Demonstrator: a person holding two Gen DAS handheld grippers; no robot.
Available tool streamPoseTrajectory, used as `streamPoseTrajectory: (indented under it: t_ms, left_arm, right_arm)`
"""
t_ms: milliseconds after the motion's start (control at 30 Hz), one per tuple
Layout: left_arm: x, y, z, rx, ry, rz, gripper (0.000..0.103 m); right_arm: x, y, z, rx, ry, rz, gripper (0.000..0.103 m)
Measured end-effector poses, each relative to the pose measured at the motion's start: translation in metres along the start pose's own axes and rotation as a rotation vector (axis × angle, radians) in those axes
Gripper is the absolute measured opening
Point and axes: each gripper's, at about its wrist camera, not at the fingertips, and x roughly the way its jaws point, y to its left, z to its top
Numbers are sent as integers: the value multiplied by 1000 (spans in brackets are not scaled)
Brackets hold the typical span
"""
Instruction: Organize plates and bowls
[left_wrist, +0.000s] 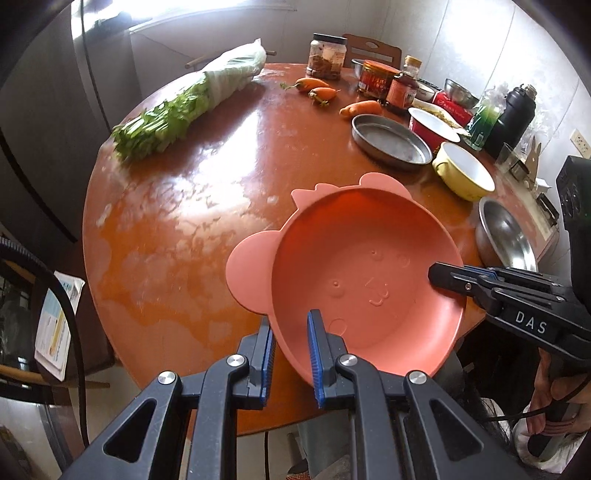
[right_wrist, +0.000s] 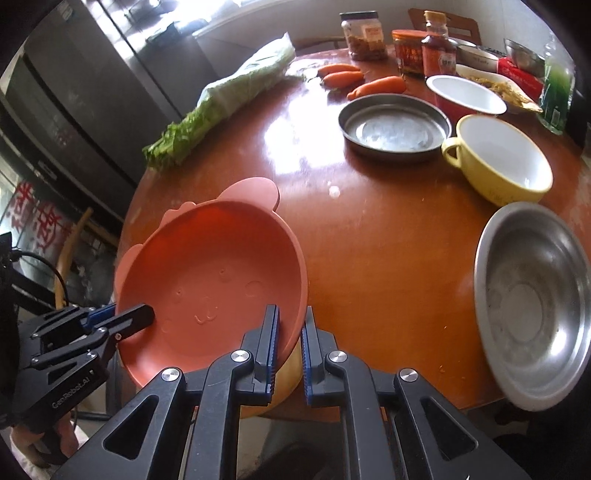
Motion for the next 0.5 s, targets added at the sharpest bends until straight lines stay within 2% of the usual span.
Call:
streamPoseTrajectory:
  t_ms: [500]
  left_arm:
    - [7, 2, -6, -13, 25, -5, 19]
  right_arm:
    - [4, 12, -3, -67, 14, -60, 14]
